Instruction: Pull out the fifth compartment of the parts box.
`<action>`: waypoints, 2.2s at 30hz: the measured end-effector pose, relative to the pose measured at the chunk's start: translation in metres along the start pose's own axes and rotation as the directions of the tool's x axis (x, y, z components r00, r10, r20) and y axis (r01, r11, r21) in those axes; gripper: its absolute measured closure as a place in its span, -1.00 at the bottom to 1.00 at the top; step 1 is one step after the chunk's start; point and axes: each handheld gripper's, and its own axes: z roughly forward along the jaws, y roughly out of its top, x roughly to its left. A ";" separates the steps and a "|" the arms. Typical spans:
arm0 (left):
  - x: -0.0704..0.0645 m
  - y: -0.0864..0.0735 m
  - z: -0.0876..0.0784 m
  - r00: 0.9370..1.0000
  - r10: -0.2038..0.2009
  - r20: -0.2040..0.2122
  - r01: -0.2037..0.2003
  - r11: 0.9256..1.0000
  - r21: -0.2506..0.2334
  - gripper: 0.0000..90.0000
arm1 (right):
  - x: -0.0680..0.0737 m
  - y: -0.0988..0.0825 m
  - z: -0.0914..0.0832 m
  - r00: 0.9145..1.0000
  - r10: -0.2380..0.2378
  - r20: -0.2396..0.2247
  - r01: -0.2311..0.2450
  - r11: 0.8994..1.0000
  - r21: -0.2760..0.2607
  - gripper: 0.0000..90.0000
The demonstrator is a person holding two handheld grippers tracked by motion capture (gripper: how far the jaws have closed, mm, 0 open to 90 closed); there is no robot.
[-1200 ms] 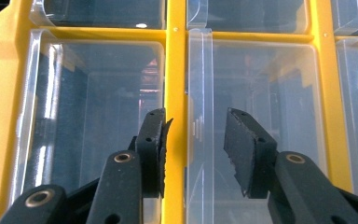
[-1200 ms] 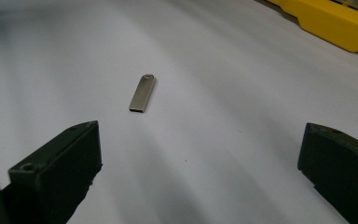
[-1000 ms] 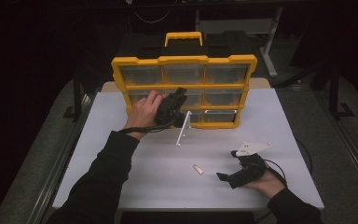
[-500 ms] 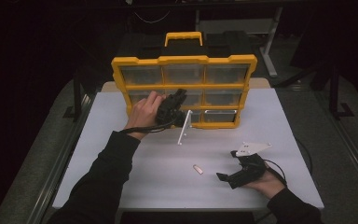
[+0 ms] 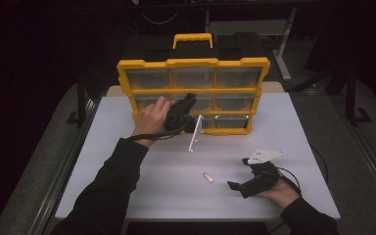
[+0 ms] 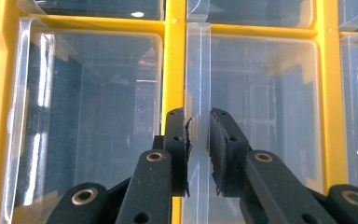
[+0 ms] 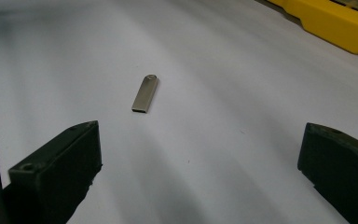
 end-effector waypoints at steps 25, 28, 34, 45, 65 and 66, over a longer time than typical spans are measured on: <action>-0.004 0.004 -0.004 1.000 0.021 -0.018 -0.021 1.000 0.014 0.77 | 0.000 0.000 -0.001 1.000 0.000 0.000 0.000 1.000 -0.002 -1.00; -0.003 0.004 -0.007 0.999 0.027 -0.020 -0.026 1.000 0.017 0.77 | 0.000 0.000 -0.001 1.000 0.001 0.000 -0.001 1.000 -0.002 -1.00; -0.003 0.007 -0.009 0.999 0.029 -0.016 -0.029 1.000 0.012 0.77 | 0.001 0.000 -0.001 1.000 0.001 0.000 -0.001 1.000 -0.001 -1.00; -0.003 0.010 -0.017 0.999 0.036 -0.020 -0.036 0.999 0.009 0.77 | 0.001 0.000 -0.002 1.000 -0.001 0.001 0.001 1.000 -0.002 -1.00; -0.005 0.015 -0.032 0.999 0.034 -0.024 -0.034 0.999 -0.009 0.77 | 0.001 -0.001 -0.001 1.000 0.000 0.001 0.000 1.000 0.005 -1.00; -0.005 0.015 -0.032 0.999 0.031 -0.025 -0.031 0.999 -0.011 0.77 | 0.001 -0.001 -0.001 1.000 0.000 0.001 0.000 1.000 0.005 -1.00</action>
